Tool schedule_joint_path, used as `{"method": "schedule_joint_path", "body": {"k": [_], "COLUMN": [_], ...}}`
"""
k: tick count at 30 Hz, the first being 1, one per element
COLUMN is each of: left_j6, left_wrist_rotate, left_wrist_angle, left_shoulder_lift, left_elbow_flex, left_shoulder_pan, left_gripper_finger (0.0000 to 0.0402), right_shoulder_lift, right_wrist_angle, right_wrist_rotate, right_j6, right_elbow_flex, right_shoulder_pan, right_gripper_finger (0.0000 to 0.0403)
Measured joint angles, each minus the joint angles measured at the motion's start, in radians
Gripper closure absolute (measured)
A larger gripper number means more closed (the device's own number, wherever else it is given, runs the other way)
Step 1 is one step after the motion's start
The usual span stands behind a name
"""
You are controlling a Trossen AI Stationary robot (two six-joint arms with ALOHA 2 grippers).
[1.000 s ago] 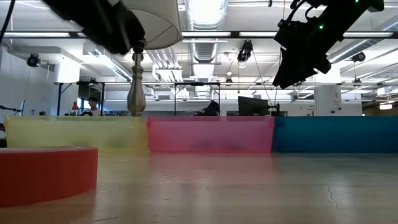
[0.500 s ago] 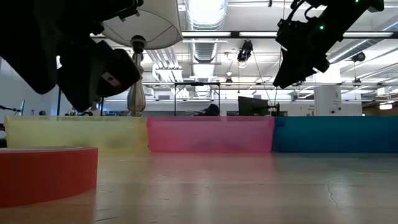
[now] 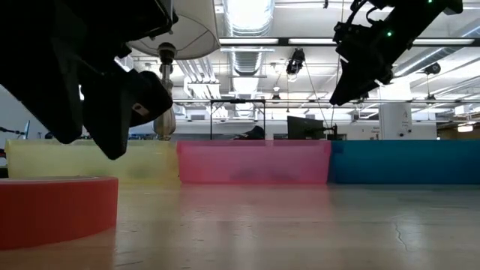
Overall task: Pick and place Stapler, Stapler remover, tape
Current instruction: Put the orange tape into the blue bin
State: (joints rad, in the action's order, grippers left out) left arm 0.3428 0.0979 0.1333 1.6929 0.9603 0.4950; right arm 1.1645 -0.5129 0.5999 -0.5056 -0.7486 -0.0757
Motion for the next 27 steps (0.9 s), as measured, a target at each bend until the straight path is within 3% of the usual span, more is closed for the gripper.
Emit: {"method": "schedule_joint_path", "body": {"k": [9,17,27], "left_j6": [0.004,0.052,0.086], "left_wrist_rotate": [-0.003,-0.002,-0.014], "left_wrist_angle": [-0.025,-0.255,-0.427], "left_shoulder_lift": [0.003,0.003,0.001], "left_elbow_flex": [-0.043,-0.153,-0.272], "left_shoulder_pan": [0.000,0.000,0.000], "left_gripper_finger": [0.0246,0.0248,0.0248], "right_shoulder_lift": [0.000,0.000,0.000], "right_wrist_angle": [0.001,0.003,0.012], "right_wrist_rotate": [0.000,0.000,0.000], "right_j6": [0.013,0.012,0.011], "right_elbow_flex": [0.000,0.000,0.000], "right_shoulder_pan": [0.000,0.000,0.000], "right_gripper_finger": [0.0236,0.0236,0.0236]}}
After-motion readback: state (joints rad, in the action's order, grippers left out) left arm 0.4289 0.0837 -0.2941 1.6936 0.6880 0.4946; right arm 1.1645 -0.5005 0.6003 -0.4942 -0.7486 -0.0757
